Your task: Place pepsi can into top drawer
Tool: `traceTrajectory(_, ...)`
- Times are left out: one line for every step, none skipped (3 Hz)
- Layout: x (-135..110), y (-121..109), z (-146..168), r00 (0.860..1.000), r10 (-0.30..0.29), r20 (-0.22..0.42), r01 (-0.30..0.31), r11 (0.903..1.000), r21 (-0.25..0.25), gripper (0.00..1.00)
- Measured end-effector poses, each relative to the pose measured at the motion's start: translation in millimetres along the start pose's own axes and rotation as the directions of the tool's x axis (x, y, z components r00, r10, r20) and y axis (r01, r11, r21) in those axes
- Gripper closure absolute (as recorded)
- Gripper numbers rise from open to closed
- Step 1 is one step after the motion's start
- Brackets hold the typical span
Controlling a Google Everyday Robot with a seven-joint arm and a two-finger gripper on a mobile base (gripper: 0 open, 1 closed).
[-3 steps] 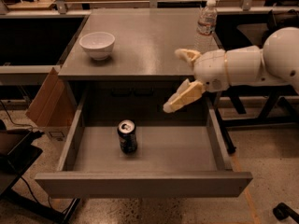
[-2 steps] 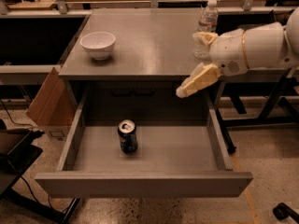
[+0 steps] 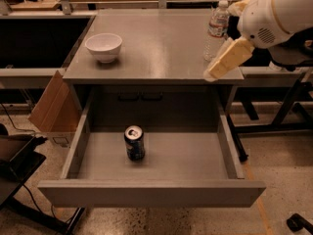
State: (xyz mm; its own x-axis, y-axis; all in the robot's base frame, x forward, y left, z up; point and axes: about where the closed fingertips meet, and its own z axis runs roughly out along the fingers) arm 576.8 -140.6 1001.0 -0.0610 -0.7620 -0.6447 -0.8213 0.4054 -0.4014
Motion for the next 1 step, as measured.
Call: traceTrajectory(2.9,-3.9,-25.6,0.987,0.003,-0.162,0.007,0.9978,0.066,0.0)
